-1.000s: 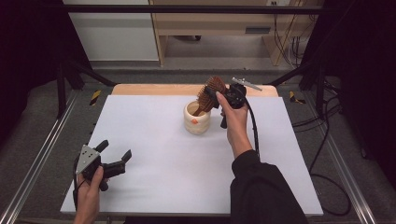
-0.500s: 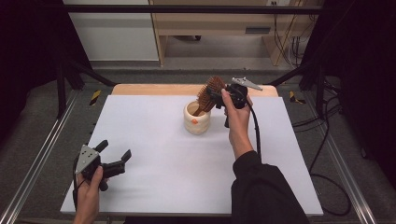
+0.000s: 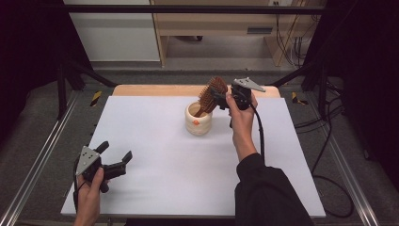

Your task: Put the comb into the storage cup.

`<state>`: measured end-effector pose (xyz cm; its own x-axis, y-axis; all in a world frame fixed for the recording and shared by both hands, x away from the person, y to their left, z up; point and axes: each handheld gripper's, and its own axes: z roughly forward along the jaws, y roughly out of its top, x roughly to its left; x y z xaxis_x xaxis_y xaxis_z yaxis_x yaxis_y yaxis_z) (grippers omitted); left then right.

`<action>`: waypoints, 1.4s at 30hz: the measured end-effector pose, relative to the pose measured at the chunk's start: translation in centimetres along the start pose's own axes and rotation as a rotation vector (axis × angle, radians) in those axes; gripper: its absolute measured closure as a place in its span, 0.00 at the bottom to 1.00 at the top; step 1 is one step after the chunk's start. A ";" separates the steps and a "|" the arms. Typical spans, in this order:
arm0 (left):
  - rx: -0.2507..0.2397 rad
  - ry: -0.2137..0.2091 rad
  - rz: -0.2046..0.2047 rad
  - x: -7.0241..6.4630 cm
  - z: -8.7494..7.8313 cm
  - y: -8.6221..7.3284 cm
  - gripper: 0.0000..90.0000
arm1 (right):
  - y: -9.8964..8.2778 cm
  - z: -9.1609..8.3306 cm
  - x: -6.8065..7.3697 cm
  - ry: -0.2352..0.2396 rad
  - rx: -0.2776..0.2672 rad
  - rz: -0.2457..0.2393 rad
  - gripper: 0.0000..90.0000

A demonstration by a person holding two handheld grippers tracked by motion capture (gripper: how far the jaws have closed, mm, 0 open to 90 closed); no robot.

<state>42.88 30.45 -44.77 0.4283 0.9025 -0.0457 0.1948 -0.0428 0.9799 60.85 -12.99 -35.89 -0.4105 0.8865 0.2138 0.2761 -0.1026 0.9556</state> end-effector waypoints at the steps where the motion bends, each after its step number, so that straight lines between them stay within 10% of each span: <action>1: 0.000 0.000 0.000 0.0 0.0 0.0 0.01 | 0.0 -0.1 0.0 -0.004 -0.002 -0.009 0.09; 17: 0.001 -0.002 0.000 0.0 0.0 0.0 0.01 | 0.3 -0.7 0.4 -0.035 -0.080 -0.124 0.04; 42: -0.001 0.001 0.004 0.0 0.0 0.0 0.02 | 1.0 -2.2 0.3 -0.020 -0.113 -0.145 0.03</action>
<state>42.88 30.41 -44.77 0.4284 0.9026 -0.0416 0.1924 -0.0461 0.9802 59.13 -13.84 -34.44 -0.4213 0.9043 0.0686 0.1150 -0.0218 0.9931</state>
